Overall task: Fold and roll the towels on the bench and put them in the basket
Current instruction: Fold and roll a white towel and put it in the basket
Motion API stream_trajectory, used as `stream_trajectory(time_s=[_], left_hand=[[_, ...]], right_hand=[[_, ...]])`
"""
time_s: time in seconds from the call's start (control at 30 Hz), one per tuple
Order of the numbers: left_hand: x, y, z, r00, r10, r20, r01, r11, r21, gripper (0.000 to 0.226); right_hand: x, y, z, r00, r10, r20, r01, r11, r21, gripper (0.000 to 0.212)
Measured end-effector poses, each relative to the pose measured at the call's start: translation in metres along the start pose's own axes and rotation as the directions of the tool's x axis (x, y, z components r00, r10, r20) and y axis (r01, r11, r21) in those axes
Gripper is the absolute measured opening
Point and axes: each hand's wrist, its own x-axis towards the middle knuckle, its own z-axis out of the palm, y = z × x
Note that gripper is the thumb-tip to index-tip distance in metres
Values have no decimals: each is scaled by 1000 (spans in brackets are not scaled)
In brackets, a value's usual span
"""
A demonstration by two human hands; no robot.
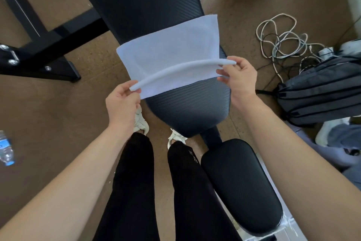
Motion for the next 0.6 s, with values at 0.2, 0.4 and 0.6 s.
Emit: stream_trajectory(time_s=[0.2, 0.4, 0.6], left_hand=[[21, 15, -2, 988, 140, -63, -134, 987, 87, 10], [39, 29, 1, 977, 176, -120, -166, 982, 88, 7], [61, 44, 8, 969, 190, -157, -170, 976, 136, 11]], right_hand=[[16, -22, 26, 980, -198, -14, 195, 974, -118, 6], [44, -33, 48, 920, -382, -87, 342, 892, -297, 5], [67, -47, 64, 885, -460, -74, 388, 815, -430, 8]])
